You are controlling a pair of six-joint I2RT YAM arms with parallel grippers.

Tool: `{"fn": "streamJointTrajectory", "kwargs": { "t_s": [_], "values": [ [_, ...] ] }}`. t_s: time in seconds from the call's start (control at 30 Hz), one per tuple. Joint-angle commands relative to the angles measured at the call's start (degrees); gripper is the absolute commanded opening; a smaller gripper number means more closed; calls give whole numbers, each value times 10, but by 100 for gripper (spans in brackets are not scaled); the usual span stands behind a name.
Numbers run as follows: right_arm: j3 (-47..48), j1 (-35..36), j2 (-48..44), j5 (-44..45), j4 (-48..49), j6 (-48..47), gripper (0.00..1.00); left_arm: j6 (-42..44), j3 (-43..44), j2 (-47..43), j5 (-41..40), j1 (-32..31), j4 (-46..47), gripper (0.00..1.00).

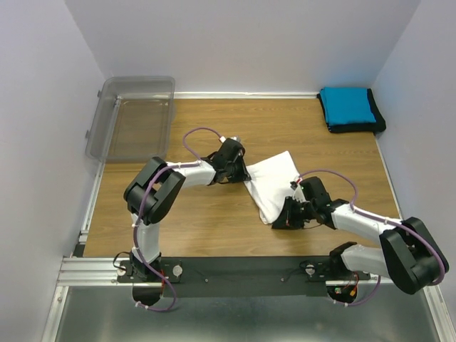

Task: Fold and stack the t-shirts
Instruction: Fold the tshirt

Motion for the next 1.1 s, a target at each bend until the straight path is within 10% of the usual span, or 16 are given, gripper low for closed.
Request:
{"fn": "streamJointTrajectory", "kwargs": {
  "t_s": [0.0, 0.43, 0.73, 1.07],
  "values": [
    [-25, -1, -4, -2, 22, 14, 20, 28, 5, 33, 4, 14, -1, 16],
    [105, -3, -36, 11, 48, 26, 27, 98, 79, 49, 13, 23, -31, 22],
    [50, -3, 103, -68, 358, 97, 27, 128, 80, 51, 17, 41, -41, 35],
    [153, -14, -17, 136, 58, -28, 38, 106, 37, -119, -31, 31, -81, 77]
  ]
}}
